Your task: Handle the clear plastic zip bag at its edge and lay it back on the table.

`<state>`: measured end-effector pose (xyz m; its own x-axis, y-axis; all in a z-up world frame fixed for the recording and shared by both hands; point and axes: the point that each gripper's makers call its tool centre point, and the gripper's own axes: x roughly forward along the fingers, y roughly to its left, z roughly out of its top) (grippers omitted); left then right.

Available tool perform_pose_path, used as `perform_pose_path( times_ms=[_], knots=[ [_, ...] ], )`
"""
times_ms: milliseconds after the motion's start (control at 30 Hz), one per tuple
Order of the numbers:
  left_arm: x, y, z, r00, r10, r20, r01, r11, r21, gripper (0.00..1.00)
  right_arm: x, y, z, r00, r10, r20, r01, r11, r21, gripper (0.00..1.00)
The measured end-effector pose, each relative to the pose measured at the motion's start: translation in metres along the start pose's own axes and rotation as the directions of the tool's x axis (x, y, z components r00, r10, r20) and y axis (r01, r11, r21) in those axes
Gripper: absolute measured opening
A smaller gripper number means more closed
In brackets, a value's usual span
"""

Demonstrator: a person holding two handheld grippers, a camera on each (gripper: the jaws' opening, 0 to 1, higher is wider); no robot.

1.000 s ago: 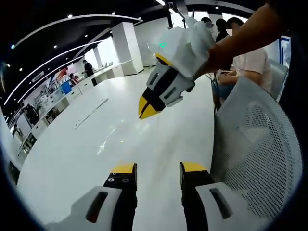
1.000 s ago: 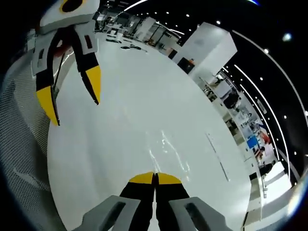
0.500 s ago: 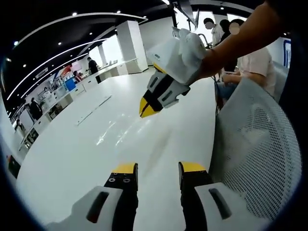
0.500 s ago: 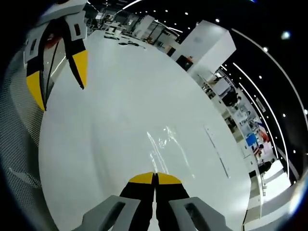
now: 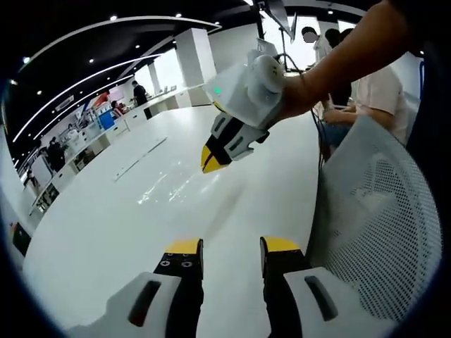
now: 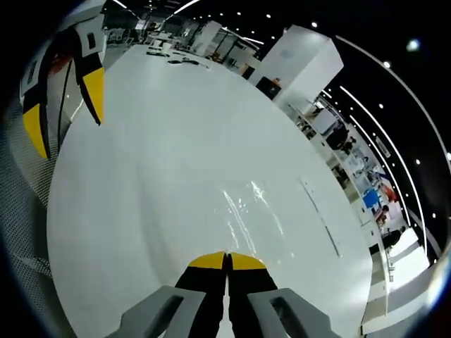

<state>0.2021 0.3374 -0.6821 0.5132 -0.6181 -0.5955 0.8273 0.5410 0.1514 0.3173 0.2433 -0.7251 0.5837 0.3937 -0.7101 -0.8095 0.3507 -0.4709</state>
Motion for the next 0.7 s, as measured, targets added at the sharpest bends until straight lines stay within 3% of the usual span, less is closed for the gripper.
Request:
perform_pose_path(
  times_ms=[167, 400, 633, 700],
  knots=[
    [0.000, 0.001, -0.001, 1.000, 0.004, -0.006, -0.004, 1.000, -0.006, 0.30, 0.005, 0.008, -0.009, 0.998, 0.059, -0.014, -0.058, 0.997, 0.043, 0.00],
    [0.002, 0.002, -0.005, 1.000, -0.002, -0.022, 0.002, 1.000, 0.005, 0.30, 0.010, 0.013, -0.009, 0.997, 0.076, -0.007, -0.075, 0.996, 0.057, 0.00],
    [0.003, 0.003, -0.006, 1.000, -0.010, -0.023, 0.010, 1.000, 0.004, 0.30, 0.010, 0.021, -0.010, 0.993, 0.114, -0.007, -0.113, 0.986, 0.122, 0.04],
    [0.003, 0.003, -0.009, 0.999, -0.009, -0.036, 0.010, 1.000, 0.023, 0.30, 0.009, 0.023, -0.011, 0.993, 0.120, -0.003, -0.118, 0.984, 0.136, 0.09]
  ],
)
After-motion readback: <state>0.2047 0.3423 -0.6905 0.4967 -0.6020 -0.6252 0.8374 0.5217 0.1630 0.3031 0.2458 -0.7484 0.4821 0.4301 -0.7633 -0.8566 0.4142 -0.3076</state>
